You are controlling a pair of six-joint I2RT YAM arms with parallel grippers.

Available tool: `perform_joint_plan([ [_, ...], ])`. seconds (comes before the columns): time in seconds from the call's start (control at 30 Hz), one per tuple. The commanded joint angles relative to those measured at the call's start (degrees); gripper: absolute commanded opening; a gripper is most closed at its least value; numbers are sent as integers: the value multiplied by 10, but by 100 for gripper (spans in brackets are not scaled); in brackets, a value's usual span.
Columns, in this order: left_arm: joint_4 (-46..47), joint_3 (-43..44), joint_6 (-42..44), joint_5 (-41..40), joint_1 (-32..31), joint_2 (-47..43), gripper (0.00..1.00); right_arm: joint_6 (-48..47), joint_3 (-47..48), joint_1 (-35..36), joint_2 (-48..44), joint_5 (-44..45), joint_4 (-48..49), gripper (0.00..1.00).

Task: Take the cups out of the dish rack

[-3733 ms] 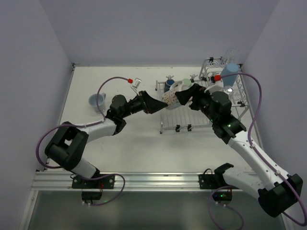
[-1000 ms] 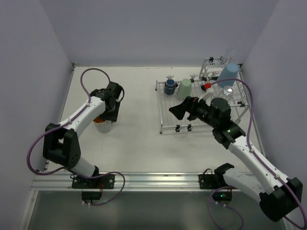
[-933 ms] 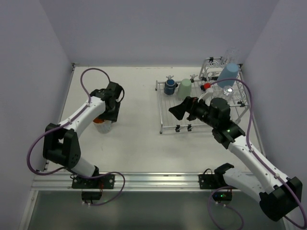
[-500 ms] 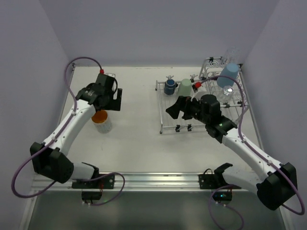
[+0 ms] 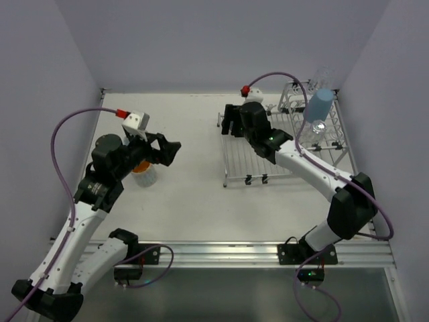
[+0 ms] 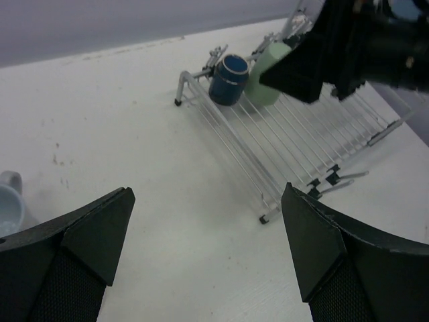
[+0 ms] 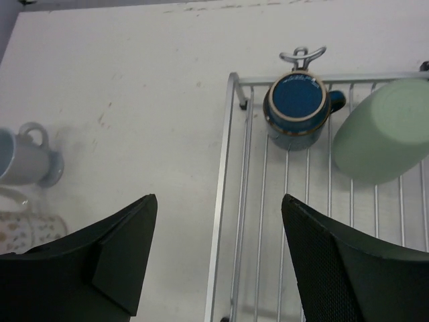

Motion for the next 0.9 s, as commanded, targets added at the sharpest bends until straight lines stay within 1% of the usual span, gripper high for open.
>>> perform_joint_plan([
  [0.0,93,-88,-8,75,-3,-41,100,-48,88,0,59,108,-38,77],
  [0.03,101,-103,-9,79,-3,-66,100,-61,125,-1,95,114,-46,77],
  [0.1,122,-139,-8,67,-3,-88,100,-69,160,-6,129,124,-65,72],
  [0.13,125,-147,-7,65,-3,-104,100,-76,191,-6,160,129,-73,68],
  [0.2,130,-154,-7,69,-3,-111,100,-91,217,-10,185,140,-86,68],
  [0.27,128,-155,-8,92,-4,-107,100,-98,249,-15,215,142,-96,68],
  [0.33,127,-153,-7,96,-16,-102,100,-105,279,-23,233,145,-111,68],
  [0.37,122,-151,-5,92,-27,-103,100,-108,285,-26,248,147,-112,68],
  [0.57,112,-150,1,81,-47,-103,100,-116,316,-44,283,149,-126,71],
  [0.67,113,-150,1,82,-49,-100,100,-111,321,-53,298,135,-129,74],
  [0.87,113,-150,1,81,-49,-93,100,-102,323,-66,316,105,-122,74],
])
